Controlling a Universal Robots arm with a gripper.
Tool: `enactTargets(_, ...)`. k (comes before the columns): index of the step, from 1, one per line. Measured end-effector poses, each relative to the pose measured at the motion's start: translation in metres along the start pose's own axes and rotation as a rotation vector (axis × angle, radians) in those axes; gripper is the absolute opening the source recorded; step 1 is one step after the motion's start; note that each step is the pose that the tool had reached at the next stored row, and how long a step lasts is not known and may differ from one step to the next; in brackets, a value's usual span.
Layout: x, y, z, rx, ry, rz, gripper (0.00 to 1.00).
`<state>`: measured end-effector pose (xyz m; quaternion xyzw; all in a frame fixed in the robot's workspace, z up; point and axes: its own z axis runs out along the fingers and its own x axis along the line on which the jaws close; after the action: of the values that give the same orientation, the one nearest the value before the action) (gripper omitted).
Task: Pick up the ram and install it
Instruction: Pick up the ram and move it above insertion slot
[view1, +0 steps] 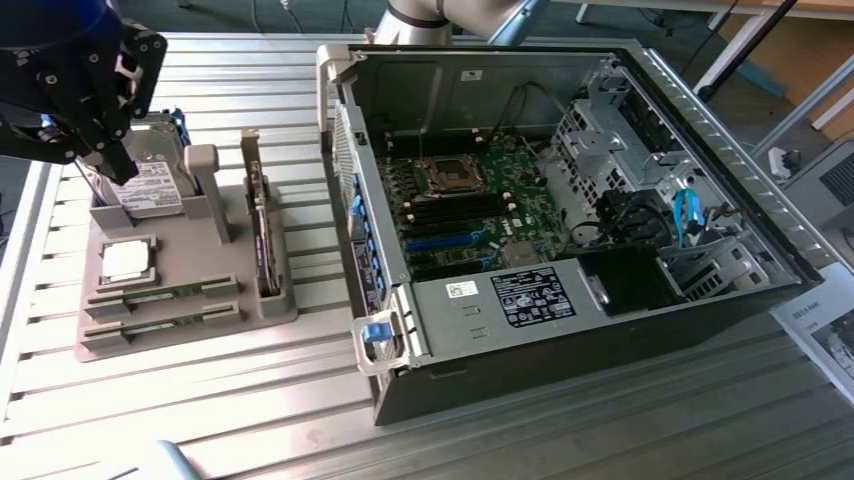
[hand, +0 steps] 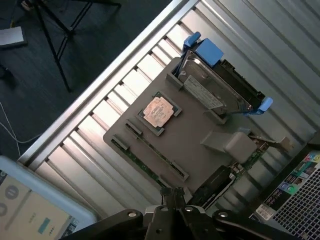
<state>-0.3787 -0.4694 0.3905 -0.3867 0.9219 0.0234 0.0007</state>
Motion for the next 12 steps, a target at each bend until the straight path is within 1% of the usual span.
enactTargets(2,0.0000,0.0000,0.0000,-0.0007,0.0015,-0.035,0.10)
enactTargets(7,0.0000,0.0000,0.0000,-0.0029,0.0064,-0.152,0.10)
enactTargets(12,0.0000,0.0000,0.0000,-0.0045,0.0098,-0.230,0.10)
